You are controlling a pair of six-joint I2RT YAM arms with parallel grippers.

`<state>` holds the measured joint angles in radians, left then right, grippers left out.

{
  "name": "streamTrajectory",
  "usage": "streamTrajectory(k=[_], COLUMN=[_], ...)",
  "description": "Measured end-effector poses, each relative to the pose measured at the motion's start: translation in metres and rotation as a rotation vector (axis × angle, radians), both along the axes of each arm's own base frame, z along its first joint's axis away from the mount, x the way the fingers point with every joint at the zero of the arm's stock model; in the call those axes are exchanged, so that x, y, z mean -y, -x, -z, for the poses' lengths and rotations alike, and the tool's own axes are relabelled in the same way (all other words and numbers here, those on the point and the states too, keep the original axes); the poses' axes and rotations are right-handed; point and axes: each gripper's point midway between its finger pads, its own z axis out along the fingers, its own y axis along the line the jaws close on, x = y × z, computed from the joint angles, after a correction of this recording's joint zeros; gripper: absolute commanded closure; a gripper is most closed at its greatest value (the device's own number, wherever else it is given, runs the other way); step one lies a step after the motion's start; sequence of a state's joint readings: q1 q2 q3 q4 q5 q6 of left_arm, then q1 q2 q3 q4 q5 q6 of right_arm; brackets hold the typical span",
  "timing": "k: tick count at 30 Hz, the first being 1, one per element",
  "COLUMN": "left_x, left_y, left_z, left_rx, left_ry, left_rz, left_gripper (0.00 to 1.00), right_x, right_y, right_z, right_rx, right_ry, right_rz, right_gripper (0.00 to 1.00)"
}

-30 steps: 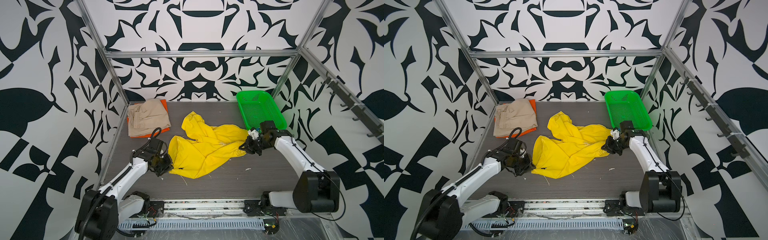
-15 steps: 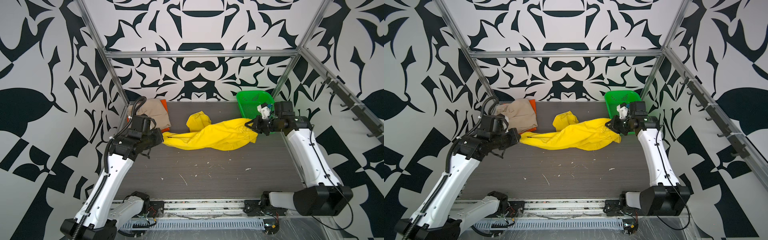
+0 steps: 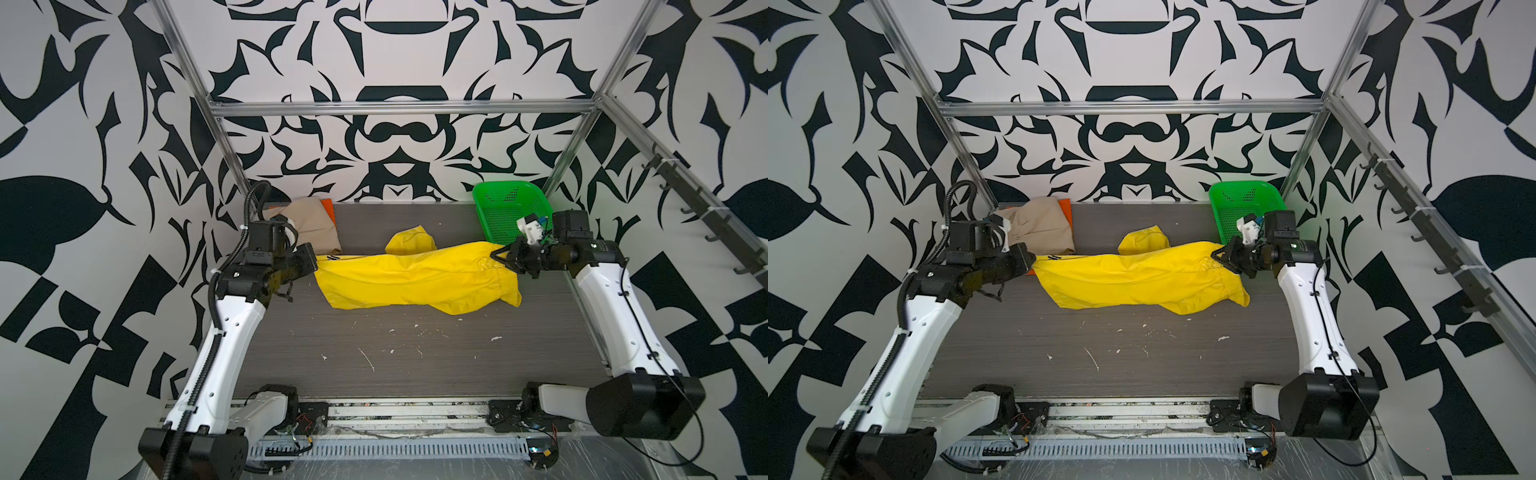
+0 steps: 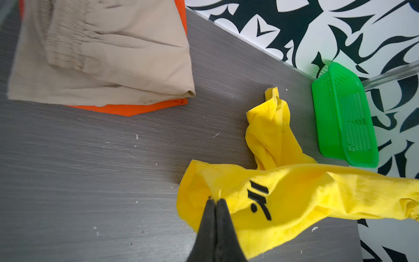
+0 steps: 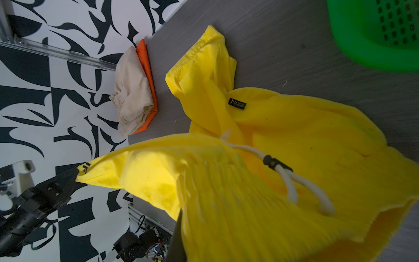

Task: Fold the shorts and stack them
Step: 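Grasp the leg hem with the left gripper and lift shorts high with both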

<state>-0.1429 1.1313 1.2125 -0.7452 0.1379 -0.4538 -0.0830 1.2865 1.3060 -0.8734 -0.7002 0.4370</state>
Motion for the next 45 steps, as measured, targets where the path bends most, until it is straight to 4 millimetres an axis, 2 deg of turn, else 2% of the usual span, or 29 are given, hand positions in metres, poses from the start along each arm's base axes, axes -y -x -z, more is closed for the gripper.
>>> streamTrajectory(k=[2, 4, 6, 7, 8, 10, 12, 16, 20, 22, 25, 28, 31, 33, 36, 38, 41, 44, 45], left_x=[0.004, 0.005, 0.002, -0.001, -0.005, -0.015, -0.025, -0.045, -0.062, -0.068, -0.071, -0.067, -0.056, -0.049, -0.036, -0.030, -0.030, -0.035, -0.037], left_y=[-0.014, -0.033, -0.054, -0.063, -0.066, -0.062, -0.050, 0.004, 0.063, 0.084, 0.094, 0.075, 0.034, 0.001, -0.056, -0.093, -0.135, -0.153, -0.152], left_z=[-0.001, -0.020, -0.054, -0.079, -0.098, -0.134, -0.161, -0.205, -0.241, -0.252, -0.260, -0.248, -0.230, -0.219, -0.204, -0.199, -0.205, -0.226, -0.232], left_rx=[-0.010, 0.021, 0.097, 0.161, 0.213, 0.308, 0.380, 0.519, 0.654, 0.698, 0.721, 0.669, 0.589, 0.543, 0.491, 0.473, 0.494, 0.558, 0.576], left_ry=[-0.001, -0.016, -0.034, -0.049, -0.065, -0.109, -0.158, -0.268, -0.341, -0.361, -0.377, -0.383, -0.379, -0.372, -0.355, -0.341, -0.325, -0.316, -0.316], left_rz=[0.022, 0.035, 0.039, 0.036, 0.031, 0.017, 0.000, -0.045, -0.103, -0.126, -0.132, -0.104, -0.047, -0.007, 0.052, 0.080, 0.093, 0.087, 0.087], left_gripper=[1.00, 1.00, 1.00, 1.00, 1.00, 1.00, 1.00, 1.00, 1.00, 1.00, 1.00, 1.00, 1.00, 1.00, 1.00, 1.00, 1.00, 1.00, 1.00], right_x=[-0.003, -0.005, -0.007, -0.009, -0.010, -0.015, -0.021, -0.035, -0.048, -0.053, -0.057, -0.059, -0.057, -0.055, -0.056, -0.060, -0.067, -0.071, -0.071], right_y=[-0.009, -0.028, -0.048, -0.056, -0.060, -0.056, -0.041, 0.012, 0.070, 0.093, 0.114, 0.120, 0.099, 0.069, 0.010, -0.040, -0.114, -0.169, -0.178], right_z=[-0.010, -0.034, -0.068, -0.089, -0.109, -0.143, -0.171, -0.215, -0.248, -0.261, -0.275, -0.282, -0.276, -0.265, -0.244, -0.227, -0.197, -0.190, -0.191], right_rx=[0.008, 0.050, 0.118, 0.169, 0.219, 0.299, 0.364, 0.443, 0.495, 0.512, 0.521, 0.520, 0.481, 0.434, 0.364, 0.328, 0.284, 0.327, 0.349], right_ry=[-0.031, -0.057, -0.079, -0.089, -0.098, -0.117, -0.142, -0.224, -0.314, -0.350, -0.392, -0.413, -0.422, -0.422, -0.407, -0.387, -0.359, -0.341, -0.342], right_rz=[-0.001, -0.010, -0.024, -0.036, -0.050, -0.080, -0.113, -0.177, -0.233, -0.255, -0.279, -0.291, -0.272, -0.247, -0.221, -0.212, -0.201, -0.205, -0.209], right_gripper=[1.00, 1.00, 1.00, 1.00, 1.00, 1.00, 1.00, 1.00, 1.00, 1.00, 1.00, 1.00, 1.00, 1.00, 1.00, 1.00, 1.00, 1.00, 1.00])
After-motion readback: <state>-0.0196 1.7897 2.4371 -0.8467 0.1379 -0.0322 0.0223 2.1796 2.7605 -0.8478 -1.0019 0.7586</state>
